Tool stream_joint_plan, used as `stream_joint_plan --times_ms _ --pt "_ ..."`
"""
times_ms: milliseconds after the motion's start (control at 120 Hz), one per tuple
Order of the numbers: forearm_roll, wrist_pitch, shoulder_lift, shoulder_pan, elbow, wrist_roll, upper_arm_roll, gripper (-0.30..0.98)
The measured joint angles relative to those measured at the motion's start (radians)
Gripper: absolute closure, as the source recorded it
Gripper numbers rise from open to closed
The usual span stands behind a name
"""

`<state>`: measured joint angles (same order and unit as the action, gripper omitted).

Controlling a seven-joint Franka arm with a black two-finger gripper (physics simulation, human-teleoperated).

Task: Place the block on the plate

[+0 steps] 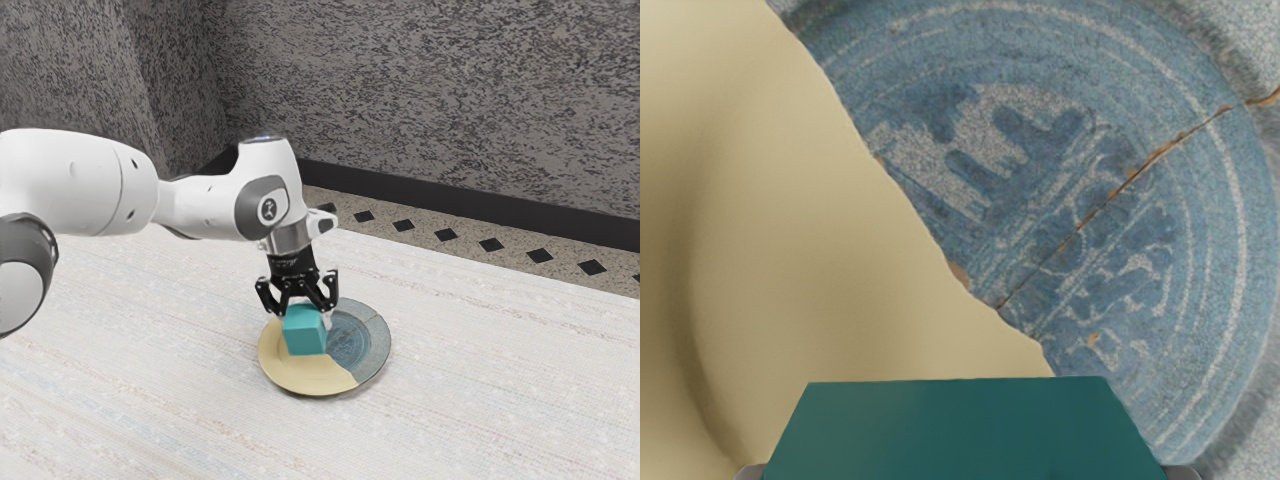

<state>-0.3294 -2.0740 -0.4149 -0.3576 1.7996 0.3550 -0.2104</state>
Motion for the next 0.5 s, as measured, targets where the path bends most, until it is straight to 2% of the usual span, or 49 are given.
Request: stream_joint_plan --times_ms 242,500 --pt "-0.008 -0.007 0.001 -0.008 -0.001 -0.009 -0.003 0.11" --pt "0.012 0.037 0.059 -0.016 -0.031 -0.026 -0.03 0.03"
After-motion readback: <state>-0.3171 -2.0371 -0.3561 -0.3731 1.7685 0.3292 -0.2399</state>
